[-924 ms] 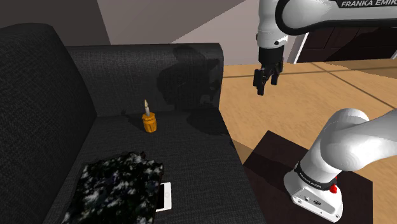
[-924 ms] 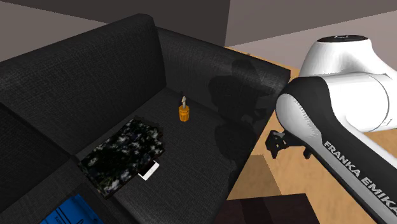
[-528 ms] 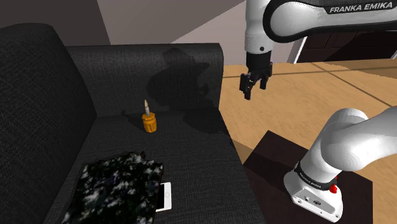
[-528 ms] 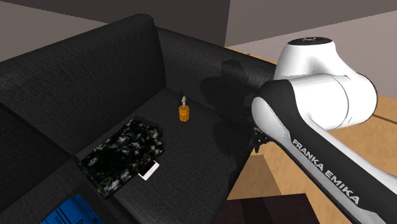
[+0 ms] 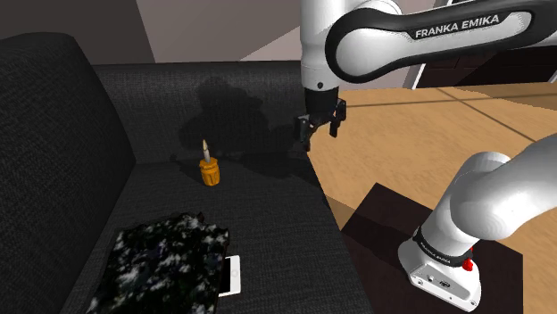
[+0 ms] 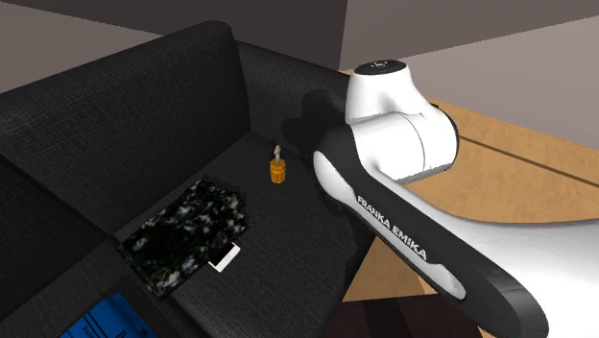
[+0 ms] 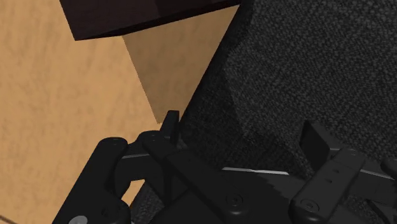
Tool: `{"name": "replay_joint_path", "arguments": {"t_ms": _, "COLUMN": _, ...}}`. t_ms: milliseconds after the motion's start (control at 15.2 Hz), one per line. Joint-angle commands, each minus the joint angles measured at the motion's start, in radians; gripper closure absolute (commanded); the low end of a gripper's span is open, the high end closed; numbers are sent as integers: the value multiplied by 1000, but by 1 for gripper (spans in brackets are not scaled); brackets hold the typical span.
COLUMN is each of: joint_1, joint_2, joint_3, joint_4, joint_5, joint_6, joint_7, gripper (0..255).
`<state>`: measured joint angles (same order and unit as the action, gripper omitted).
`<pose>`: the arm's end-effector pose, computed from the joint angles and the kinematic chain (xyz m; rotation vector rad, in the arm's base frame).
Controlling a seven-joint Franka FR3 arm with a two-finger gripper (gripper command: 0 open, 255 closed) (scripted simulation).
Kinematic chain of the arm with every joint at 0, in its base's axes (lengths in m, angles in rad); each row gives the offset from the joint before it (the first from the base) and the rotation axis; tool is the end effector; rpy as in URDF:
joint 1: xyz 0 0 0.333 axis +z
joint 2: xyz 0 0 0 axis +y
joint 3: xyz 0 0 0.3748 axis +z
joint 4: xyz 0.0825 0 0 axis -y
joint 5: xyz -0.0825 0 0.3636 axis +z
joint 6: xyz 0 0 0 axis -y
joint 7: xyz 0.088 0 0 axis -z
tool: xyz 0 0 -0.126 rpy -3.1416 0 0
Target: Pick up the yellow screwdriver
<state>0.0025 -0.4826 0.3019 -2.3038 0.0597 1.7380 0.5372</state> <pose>0.3305 0.1304 0.5508 2.9962 -0.4307 -0.0928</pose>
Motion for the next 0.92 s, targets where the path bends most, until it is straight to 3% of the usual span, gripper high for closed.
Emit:
{"name": "replay_joint_path", "arguments": {"t_ms": 0, "joint_1": -2, "joint_2": 49, "joint_3": 39, "joint_4": 26, "joint_5": -2, "joint_6": 40, "joint_7": 67, "gripper": 0}}
{"name": "replay_joint_path", "arguments": {"t_ms": 396, "joint_1": -14, "joint_2": 250, "joint_3": 151, "joint_4": 169, "joint_5": -70, "joint_6": 129, "joint_7": 277, "gripper": 0}}
{"name": "replay_joint_path", "arguments": {"t_ms": 858, "joint_1": 3, "joint_2": 530, "joint_3": 242, "joint_4": 408, "joint_5": -249, "joint_6": 158, "joint_7": 543, "gripper": 0}}
